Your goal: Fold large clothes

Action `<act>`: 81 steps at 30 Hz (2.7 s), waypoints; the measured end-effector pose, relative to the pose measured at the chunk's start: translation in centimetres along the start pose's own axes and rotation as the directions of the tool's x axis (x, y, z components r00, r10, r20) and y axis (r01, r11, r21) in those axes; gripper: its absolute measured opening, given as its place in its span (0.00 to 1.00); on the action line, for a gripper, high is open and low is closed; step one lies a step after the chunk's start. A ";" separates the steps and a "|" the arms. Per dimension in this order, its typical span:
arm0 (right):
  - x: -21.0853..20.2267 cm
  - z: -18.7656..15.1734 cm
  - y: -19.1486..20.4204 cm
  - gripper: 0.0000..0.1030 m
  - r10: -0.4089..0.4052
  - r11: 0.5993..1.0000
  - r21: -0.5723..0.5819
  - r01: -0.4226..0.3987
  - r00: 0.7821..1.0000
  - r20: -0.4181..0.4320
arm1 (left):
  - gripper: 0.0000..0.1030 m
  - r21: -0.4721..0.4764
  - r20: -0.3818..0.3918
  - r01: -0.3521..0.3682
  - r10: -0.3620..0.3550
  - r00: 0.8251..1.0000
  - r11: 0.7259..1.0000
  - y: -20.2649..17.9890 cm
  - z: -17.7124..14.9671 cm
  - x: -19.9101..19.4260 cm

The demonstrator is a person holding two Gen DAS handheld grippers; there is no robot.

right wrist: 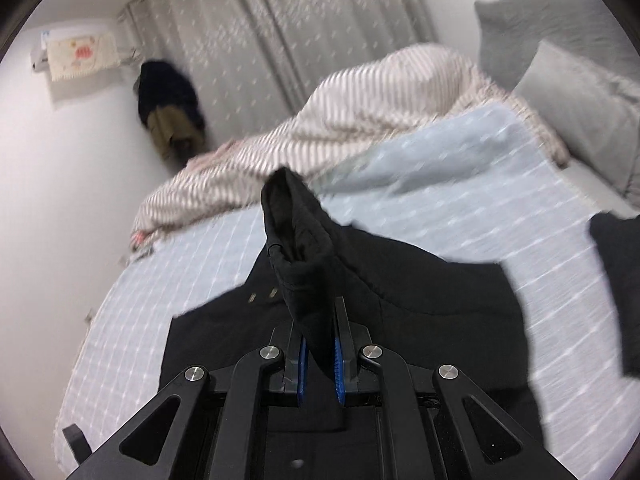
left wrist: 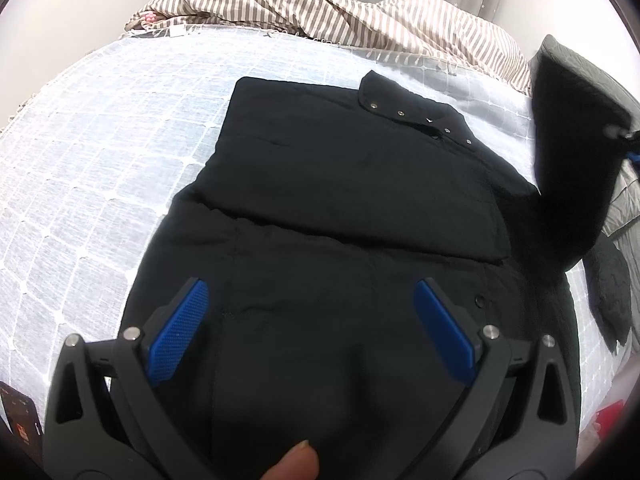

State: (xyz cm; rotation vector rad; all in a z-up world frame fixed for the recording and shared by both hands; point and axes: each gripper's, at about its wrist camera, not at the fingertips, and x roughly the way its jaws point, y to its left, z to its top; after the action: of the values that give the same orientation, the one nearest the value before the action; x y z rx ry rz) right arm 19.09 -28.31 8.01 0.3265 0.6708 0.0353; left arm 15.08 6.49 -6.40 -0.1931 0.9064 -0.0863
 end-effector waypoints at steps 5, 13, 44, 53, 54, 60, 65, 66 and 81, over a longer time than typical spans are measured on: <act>6.3 -4.5 1.7 0.10 0.032 0.999 0.022 -0.029 0.991 -0.131 | 0.99 -0.018 -0.012 0.000 0.000 1.000 1.000 0.7 0.1 0.3; 12.3 -10.4 1.3 0.29 0.177 0.980 0.155 -0.123 0.897 -0.406 | 0.99 -0.049 -0.036 0.021 -0.023 0.999 0.999 1.5 0.3 0.8; 2.3 -16.3 -8.3 0.70 -0.073 0.996 -0.063 0.062 0.981 -0.181 | 0.81 -0.130 -0.095 0.409 -0.422 0.902 0.903 -7.7 3.9 4.8; 2.6 -16.0 -11.0 0.70 -0.066 0.997 0.026 0.071 0.987 -0.144 | 0.14 -0.151 -0.164 0.349 -0.371 0.914 0.925 -12.9 4.4 10.0; 2.6 -16.1 -11.2 0.70 -0.072 0.997 0.029 0.077 0.987 -0.141 | 0.13 -0.120 -0.127 0.355 -0.369 0.921 0.927 -13.0 4.4 9.0; 2.7 -15.9 -12.2 0.70 -0.101 0.993 0.054 0.108 0.986 -0.131 | 0.16 0.019 -0.071 0.181 -0.179 0.981 0.983 -13.1 4.5 8.3; 3.2 -16.0 -12.8 0.70 -0.115 0.989 0.075 0.127 0.982 -0.151 | 0.26 0.057 -0.129 0.114 -0.106 0.986 0.992 -12.7 3.4 9.9; 3.2 -16.0 -12.8 0.70 -0.115 0.989 0.076 0.127 0.982 -0.153 | 0.34 0.060 -0.122 0.102 -0.094 0.988 0.993 -12.7 3.4 9.6; 2.9 -16.0 -12.2 0.77 -0.119 0.990 0.063 0.130 0.979 -0.163 | 0.94 0.073 -0.149 0.023 -0.012 0.989 0.997 -10.5 0.8 5.0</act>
State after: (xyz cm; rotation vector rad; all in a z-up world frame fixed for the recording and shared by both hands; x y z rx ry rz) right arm 10.68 -34.91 -9.24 0.3541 0.8511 -0.0837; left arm 18.88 -4.47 -7.68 -0.1257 1.0483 -0.1521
